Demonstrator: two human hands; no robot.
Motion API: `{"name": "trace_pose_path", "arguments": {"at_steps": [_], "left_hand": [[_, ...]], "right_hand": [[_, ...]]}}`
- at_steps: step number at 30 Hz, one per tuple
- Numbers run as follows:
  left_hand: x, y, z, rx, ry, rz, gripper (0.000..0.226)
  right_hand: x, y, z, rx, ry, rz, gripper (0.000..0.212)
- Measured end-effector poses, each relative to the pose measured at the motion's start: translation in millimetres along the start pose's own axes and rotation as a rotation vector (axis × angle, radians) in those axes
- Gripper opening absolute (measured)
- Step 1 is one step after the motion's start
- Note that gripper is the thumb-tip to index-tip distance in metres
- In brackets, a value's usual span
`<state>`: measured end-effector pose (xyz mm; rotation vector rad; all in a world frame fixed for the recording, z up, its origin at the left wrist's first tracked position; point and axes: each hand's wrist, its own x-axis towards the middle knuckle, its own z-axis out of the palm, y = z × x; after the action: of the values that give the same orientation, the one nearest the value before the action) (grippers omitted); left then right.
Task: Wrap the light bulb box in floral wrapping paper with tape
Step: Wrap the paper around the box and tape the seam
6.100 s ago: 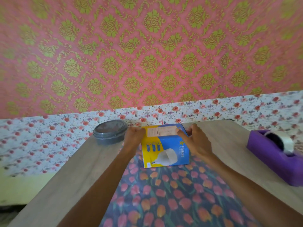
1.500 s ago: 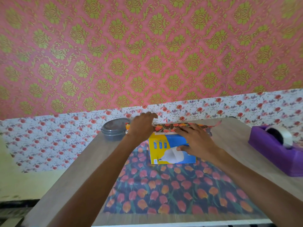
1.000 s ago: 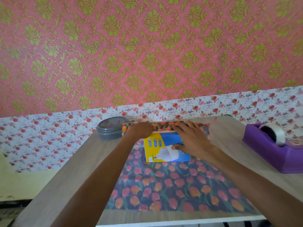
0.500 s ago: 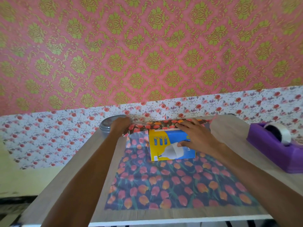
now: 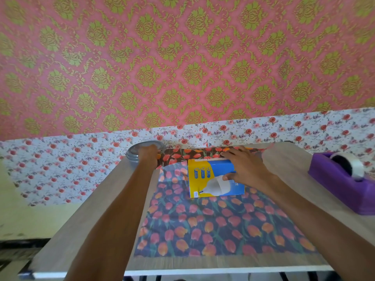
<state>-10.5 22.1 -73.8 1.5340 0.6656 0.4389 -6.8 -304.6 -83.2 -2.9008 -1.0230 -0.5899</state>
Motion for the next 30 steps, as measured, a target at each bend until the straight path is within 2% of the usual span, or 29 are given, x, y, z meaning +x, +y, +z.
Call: {"name": "trace_pose_path", "arguments": {"at_steps": [2, 3, 4, 5, 6, 8, 10, 12, 14, 16, 18, 19, 21, 24, 28, 30], "left_hand": [[-16, 4, 4, 0.133, 0.145, 0.053, 0.046], [-26, 7, 6, 0.315, 0.266, 0.106, 0.05], [-34, 9, 10, 0.507, 0.368, 0.207, 0.05], [-46, 13, 15, 0.606, 0.402, 0.349, 0.045], [-54, 14, 24, 0.636, 0.345, 0.5, 0.038], [-74, 14, 45, 0.602, 0.041, 0.732, 0.028], [-92, 8, 69, 0.683, -0.31, 0.842, 0.021], [-102, 2, 87, 0.832, -0.544, 0.914, 0.018], [-103, -3, 94, 0.944, -0.564, 0.949, 0.026], [-104, -6, 93, 1.007, -0.544, 0.894, 0.025], [-109, -5, 90, 1.15, -0.533, 0.846, 0.059], [-112, -5, 89, 1.236, -0.514, 0.877, 0.07], [-116, -5, 91, 1.327, -0.467, 0.97, 0.075], [-124, 0, 97, 1.338, -0.464, 0.988, 0.067], [-137, 2, 109, 1.512, -0.424, 0.983, 0.064], [-138, 2, 113, 1.547, -0.38, 0.981, 0.066]], "right_hand": [[-1, 0, 1, -0.005, -0.006, -0.002, 0.085], [-1, 0, 1, -0.005, -0.013, -0.002, 0.085], [0, 0, 0, -0.004, -0.019, -0.003, 0.085], [0, 0, 0, -0.001, -0.022, -0.006, 0.085], [0, -1, 0, 0.006, -0.024, -0.008, 0.086], [2, -1, 1, 0.014, -0.016, -0.012, 0.087], [2, 1, 1, 0.011, 0.0, -0.02, 0.087], [1, 2, 2, 0.025, 0.021, -0.021, 0.087], [-2, 5, 3, 0.116, 0.04, 0.003, 0.089], [-4, 15, 5, 0.23, 0.04, 0.031, 0.095], [-7, 29, 3, 0.304, -0.009, 0.054, 0.097], [-8, 37, 1, 0.312, -0.05, 0.07, 0.095], [-11, 51, -2, 0.158, -0.11, 0.096, 0.087], [-14, 67, 2, -0.196, -0.057, 0.16, 0.066], [-11, 80, 3, -0.252, 0.057, 0.296, 0.03], [-10, 86, -3, -0.301, 0.074, 0.331, 0.02]]}}
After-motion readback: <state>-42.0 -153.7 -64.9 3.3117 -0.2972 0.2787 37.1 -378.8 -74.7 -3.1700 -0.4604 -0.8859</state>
